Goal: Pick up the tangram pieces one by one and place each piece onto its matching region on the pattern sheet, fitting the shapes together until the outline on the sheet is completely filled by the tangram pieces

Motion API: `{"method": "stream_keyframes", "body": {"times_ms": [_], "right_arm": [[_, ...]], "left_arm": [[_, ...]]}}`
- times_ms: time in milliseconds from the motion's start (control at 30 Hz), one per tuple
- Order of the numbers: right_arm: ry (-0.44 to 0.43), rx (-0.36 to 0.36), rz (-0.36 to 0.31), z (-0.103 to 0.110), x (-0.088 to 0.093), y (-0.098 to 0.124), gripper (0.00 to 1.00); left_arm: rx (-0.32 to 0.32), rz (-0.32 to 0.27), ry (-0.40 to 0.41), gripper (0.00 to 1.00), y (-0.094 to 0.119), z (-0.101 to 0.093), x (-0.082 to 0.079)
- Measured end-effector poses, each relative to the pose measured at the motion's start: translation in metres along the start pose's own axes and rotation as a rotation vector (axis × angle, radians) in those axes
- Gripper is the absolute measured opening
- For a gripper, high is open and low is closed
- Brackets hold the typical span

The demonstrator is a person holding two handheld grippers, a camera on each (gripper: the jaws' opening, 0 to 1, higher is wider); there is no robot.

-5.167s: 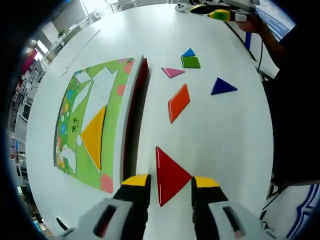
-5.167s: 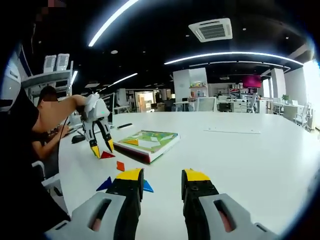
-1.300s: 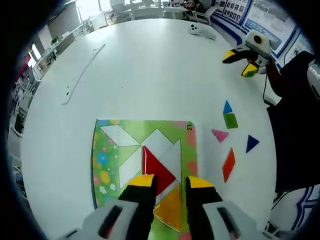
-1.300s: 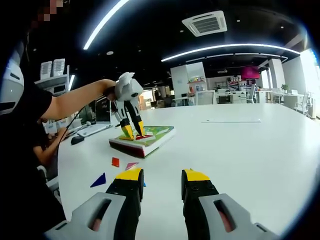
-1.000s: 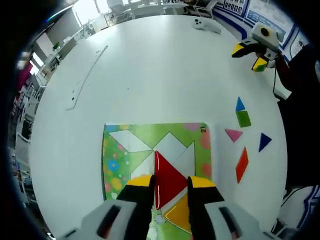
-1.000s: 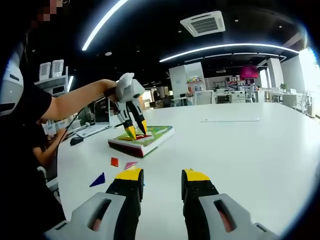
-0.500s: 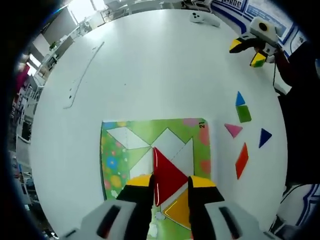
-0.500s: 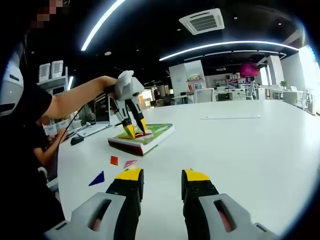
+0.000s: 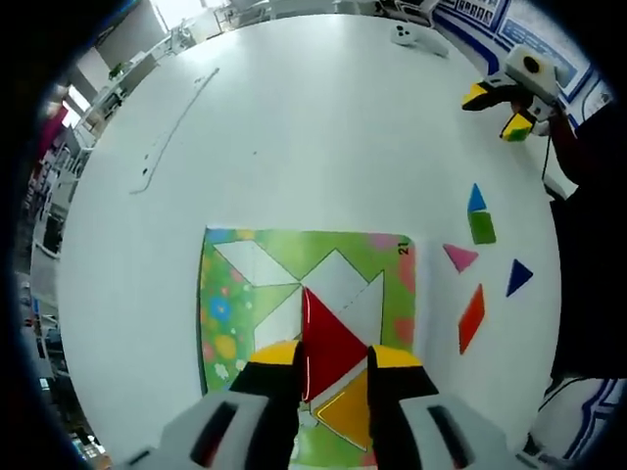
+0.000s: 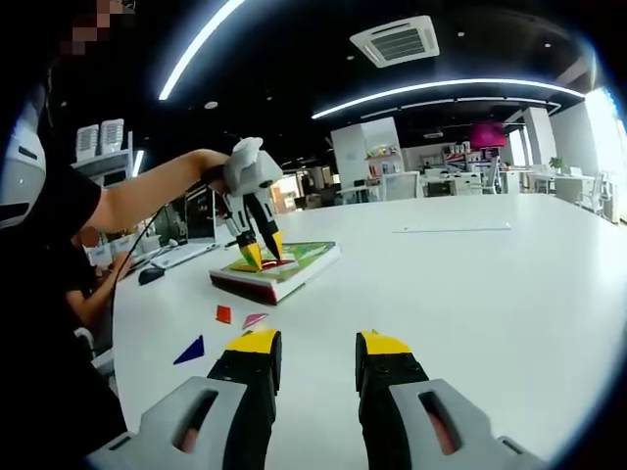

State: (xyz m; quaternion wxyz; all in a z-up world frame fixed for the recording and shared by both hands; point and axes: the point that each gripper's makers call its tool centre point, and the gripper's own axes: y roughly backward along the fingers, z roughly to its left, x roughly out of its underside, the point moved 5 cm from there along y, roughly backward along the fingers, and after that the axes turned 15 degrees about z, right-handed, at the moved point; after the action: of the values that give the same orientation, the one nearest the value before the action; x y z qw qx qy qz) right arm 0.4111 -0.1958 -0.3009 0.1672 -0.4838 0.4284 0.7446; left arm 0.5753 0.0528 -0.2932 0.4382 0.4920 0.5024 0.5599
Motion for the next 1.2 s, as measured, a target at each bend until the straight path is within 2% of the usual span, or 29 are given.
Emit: {"method": "stream_keyframes", "body": {"times_ms": [100, 167, 200, 267, 367, 400, 433, 467, 567, 633, 733, 767, 867, 933, 1000, 1200], "right_arm": [[0.001, -0.002, 0.002, 0.001, 0.0, -0.001, 0.31], [0.003, -0.003, 0.002, 0.002, 0.0, -0.002, 0.31], [0.003, -0.003, 0.001, 0.002, 0.0, -0.002, 0.31], [0.003, -0.001, -0.001, 0.002, -0.001, -0.001, 0.31], [0.001, 0.004, 0.0, 0.001, -0.001, -0.001, 0.31], [0.002, 0.005, -0.001, 0.001, -0.001, -0.002, 0.31], [0.002, 0.005, -0.002, 0.002, -0.002, -0.002, 0.31], [0.003, 0.003, -0.003, 0.002, -0.003, -0.002, 0.31], [0.011, -0.001, -0.004, 0.005, -0.005, -0.003, 0.31], [0.015, -0.003, -0.002, 0.006, -0.005, -0.003, 0.31], [0.011, 0.002, -0.002, 0.005, -0.005, -0.003, 0.31], [0.009, 0.005, -0.002, 0.005, -0.004, -0.002, 0.31], [0.004, 0.01, -0.001, 0.004, -0.004, -0.002, 0.31], [0.003, 0.011, 0.0, 0.003, -0.004, -0.002, 0.31], [0.006, 0.009, 0.001, 0.004, -0.004, -0.002, 0.31], [0.01, 0.011, -0.004, 0.004, -0.006, 0.0, 0.31]], "left_arm": [[-0.008, 0.014, 0.0, 0.28, 0.0, -0.001, 0.001], [-0.018, 0.012, -0.043, 0.28, 0.0, -0.001, 0.003], [-0.032, -0.002, -0.125, 0.28, 0.0, -0.002, 0.004], [-0.037, -0.024, -0.195, 0.28, -0.001, -0.004, 0.007], [-0.024, -0.036, -0.161, 0.28, -0.002, -0.004, 0.01], [-0.013, -0.037, -0.108, 0.27, -0.002, -0.005, 0.011], [-0.011, -0.034, -0.095, 0.28, -0.002, -0.005, 0.011], [0.005, -0.019, -0.015, 0.28, -0.002, -0.004, 0.013], [0.003, -0.009, -0.003, 0.28, -0.002, -0.003, 0.013], [-0.017, -0.007, -0.068, 0.28, -0.002, -0.004, 0.013], [-0.037, -0.02, -0.208, 0.28, -0.002, -0.005, 0.014], [-0.02, -0.021, -0.138, 0.28, -0.002, -0.005, 0.015], [-0.003, -0.009, -0.011, 0.28, -0.002, -0.004, 0.017], [-0.009, -0.007, -0.023, 0.28, -0.002, -0.005, 0.016], [-0.022, 0.002, -0.069, 0.28, -0.002, -0.006, 0.016], [-0.003, 0.006, -0.026, 0.28, 0.001, -0.003, 0.018]]}}
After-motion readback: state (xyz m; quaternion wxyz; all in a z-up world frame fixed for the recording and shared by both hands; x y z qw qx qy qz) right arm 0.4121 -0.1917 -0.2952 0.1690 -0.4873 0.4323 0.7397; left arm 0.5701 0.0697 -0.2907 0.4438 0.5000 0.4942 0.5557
